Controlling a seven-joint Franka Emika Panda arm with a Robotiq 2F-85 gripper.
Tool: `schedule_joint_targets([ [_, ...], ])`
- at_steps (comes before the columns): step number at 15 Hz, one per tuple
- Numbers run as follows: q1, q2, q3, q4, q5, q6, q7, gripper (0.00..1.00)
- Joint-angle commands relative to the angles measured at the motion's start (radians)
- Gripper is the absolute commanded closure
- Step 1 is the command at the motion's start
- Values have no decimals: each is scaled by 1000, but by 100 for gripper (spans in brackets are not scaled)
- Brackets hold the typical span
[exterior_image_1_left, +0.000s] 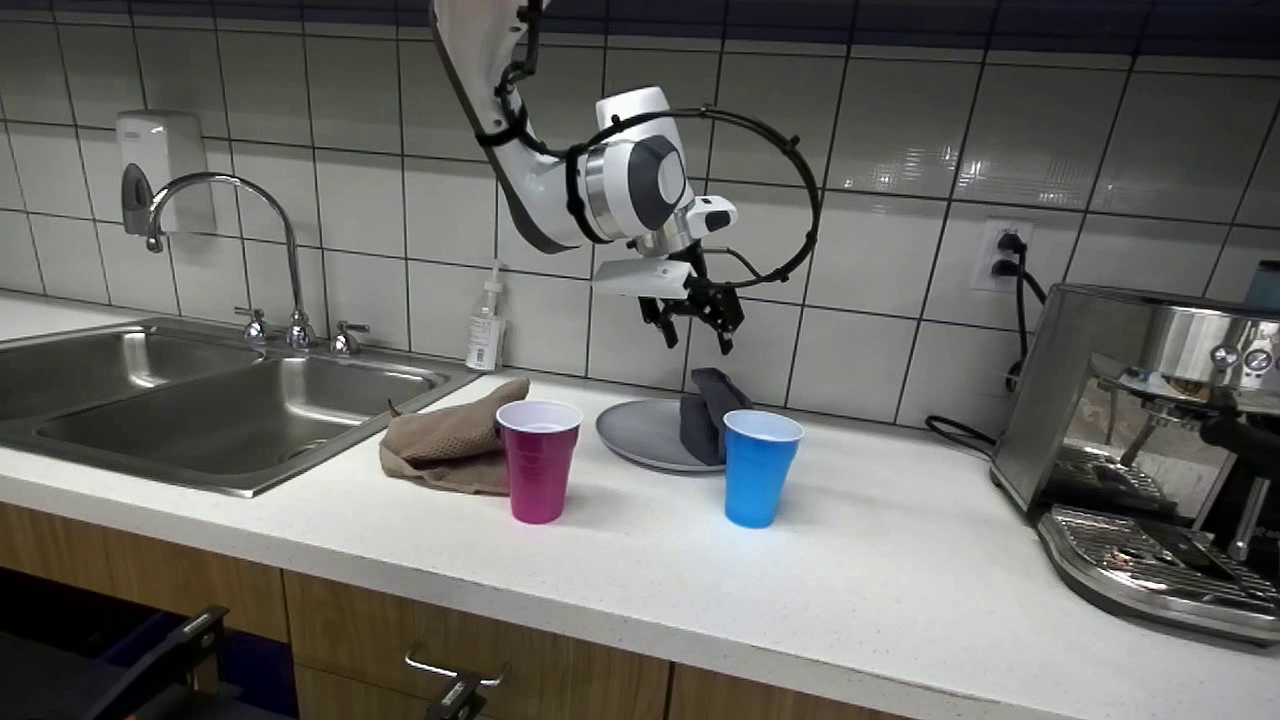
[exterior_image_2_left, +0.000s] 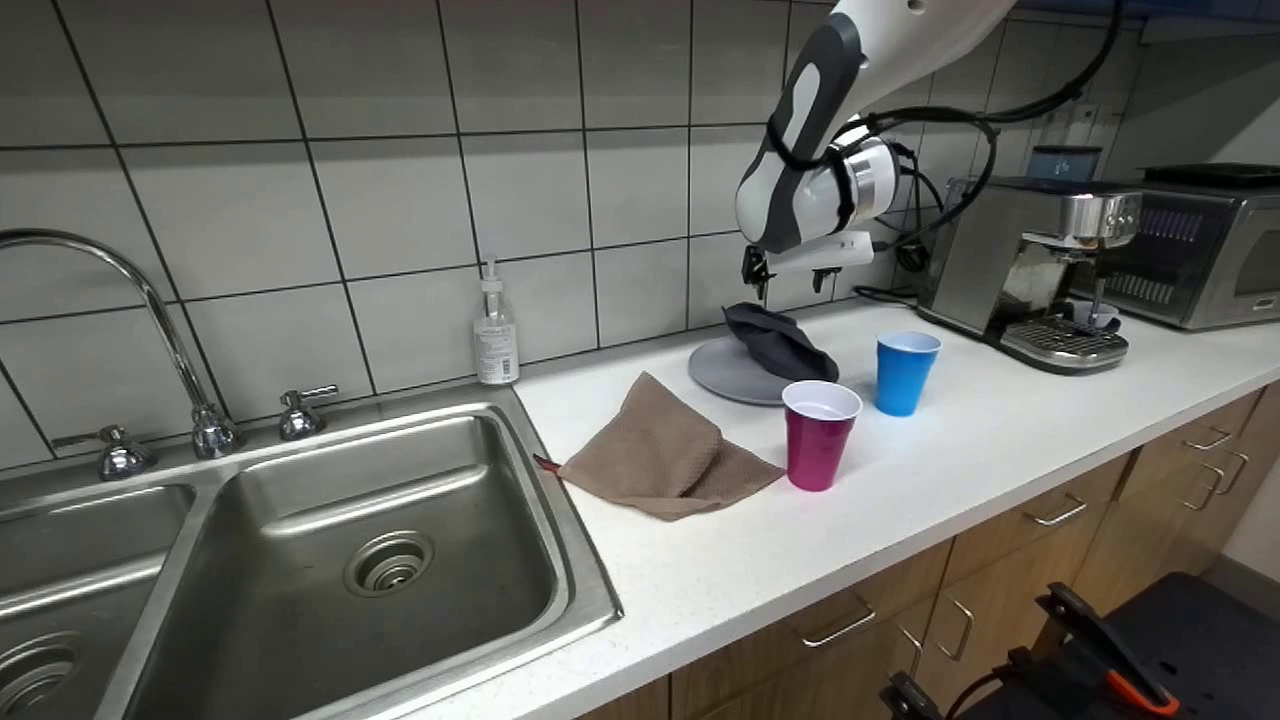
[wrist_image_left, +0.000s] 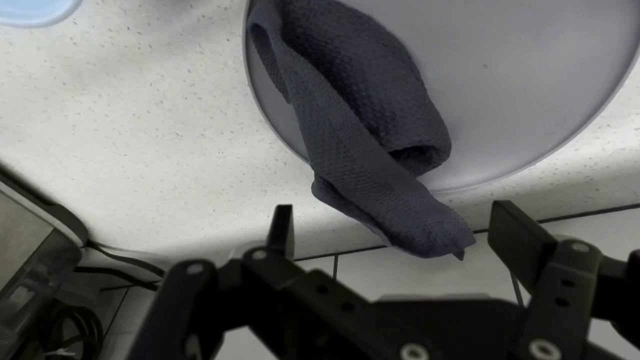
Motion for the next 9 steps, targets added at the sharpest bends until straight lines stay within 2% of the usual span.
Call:
schedule_joint_targets([
  [1,-68,46,53,95,-33,-63,21,0],
  [9,-136,133,107,207,-30,-119,5,0],
])
